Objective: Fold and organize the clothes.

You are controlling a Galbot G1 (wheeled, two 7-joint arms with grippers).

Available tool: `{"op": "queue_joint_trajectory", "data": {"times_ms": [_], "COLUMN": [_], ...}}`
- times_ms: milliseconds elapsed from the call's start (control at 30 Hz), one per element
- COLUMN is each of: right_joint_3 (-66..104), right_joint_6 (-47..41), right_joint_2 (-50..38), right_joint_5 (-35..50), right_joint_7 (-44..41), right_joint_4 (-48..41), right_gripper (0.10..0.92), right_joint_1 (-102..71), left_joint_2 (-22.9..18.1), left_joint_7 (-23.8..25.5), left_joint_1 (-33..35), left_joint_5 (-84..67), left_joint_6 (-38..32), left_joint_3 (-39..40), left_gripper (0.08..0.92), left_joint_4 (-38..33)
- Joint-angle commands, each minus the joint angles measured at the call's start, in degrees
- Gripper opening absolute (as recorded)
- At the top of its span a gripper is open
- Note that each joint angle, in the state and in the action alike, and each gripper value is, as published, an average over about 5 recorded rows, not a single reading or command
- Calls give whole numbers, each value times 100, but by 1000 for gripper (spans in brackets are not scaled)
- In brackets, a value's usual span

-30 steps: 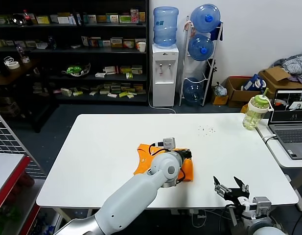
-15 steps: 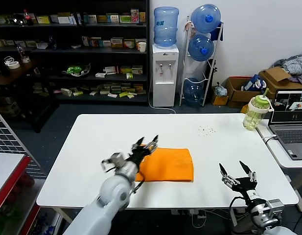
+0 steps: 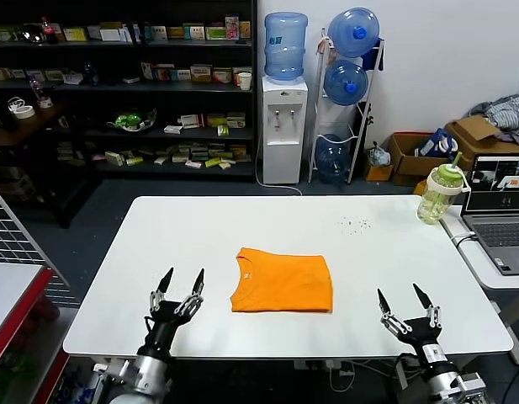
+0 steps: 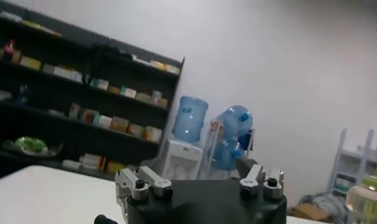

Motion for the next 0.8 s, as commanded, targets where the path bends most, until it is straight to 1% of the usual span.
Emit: {"op": "queue_joint_trajectory", "data": {"times_ms": [33, 133, 333, 600, 800], "right_joint_3": [295, 374, 418, 405, 343], "right_joint_6": [834, 918, 960, 941, 960], "right_joint_2": [815, 887, 1102, 1301, 1394], "right_joint_5": [-856, -1028, -1021, -1068, -1099], "right_joint_7": [-316, -297, -222, -237, -226], "right_joint_4": [-16, -53, -93, -60, -81], "right_gripper": [823, 823, 823, 823, 823], "right_joint_1": [-217, -260, -161, -68, -81], "left_joint_2": [-595, -667, -753, -892, -910], "left_joint_7": [942, 963, 963, 935, 913], "left_joint_1": [1127, 1219, 1329, 1320, 1285], "left_joint_5": [821, 825, 886, 1115, 1097], "left_joint_6": [-1038, -1053, -1096, -1113, -1157], "left_joint_3": [-886, -928, -926, -1004, -1044], "left_gripper": [823, 823, 823, 823, 823], "left_joint_4": [-271, -374, -441, -511, -461]}}
